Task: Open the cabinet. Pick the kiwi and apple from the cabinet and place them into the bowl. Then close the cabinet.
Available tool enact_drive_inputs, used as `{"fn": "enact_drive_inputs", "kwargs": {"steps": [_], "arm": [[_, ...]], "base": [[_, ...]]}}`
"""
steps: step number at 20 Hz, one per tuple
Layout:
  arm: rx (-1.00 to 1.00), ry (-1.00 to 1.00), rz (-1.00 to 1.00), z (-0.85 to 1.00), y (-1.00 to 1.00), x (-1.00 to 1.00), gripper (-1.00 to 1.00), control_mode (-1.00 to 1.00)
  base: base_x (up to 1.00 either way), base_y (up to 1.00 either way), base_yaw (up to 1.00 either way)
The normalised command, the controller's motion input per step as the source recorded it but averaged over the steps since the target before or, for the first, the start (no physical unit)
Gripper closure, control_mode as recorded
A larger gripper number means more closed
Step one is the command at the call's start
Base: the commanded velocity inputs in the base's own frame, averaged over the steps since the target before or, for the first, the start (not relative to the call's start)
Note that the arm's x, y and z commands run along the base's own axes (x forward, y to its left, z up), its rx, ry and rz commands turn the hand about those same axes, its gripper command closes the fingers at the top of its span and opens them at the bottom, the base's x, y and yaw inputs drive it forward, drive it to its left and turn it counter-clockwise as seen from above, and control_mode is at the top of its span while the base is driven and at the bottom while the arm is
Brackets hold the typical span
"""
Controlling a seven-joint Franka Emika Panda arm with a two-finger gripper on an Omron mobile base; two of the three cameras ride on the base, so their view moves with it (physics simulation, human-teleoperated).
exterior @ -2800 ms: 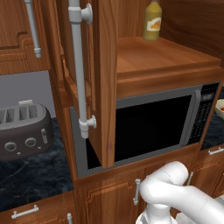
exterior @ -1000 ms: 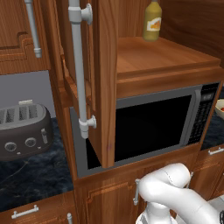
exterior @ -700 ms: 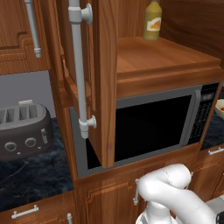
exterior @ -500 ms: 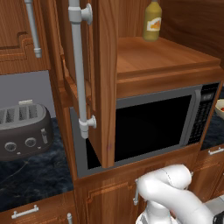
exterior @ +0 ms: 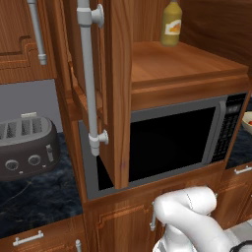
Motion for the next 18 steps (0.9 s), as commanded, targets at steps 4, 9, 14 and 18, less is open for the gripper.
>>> {"fn": "enact_drive_inputs", "kwargs": {"steps": [4, 9, 14, 18], "arm": [[0.00, 0.00, -0.10, 0.00, 0.34, 0.21, -1.00, -1.00], [0.00, 0.00, -0.08, 0.02, 0.32, 0.22, -1.00, -1.00], [0.00, 0.00, -0.07, 0.09, 0.26, 0.31, -1.00, -1.00], [0.00, 0.00, -0.04, 0.04, 0.22, 0.39, -1.00, -1.00]], "base": [[0.00, 0.00, 0.00], [0.00, 0.00, 0.00], [0.00, 0.00, 0.00], [0.00, 0.00, 0.00]]}}
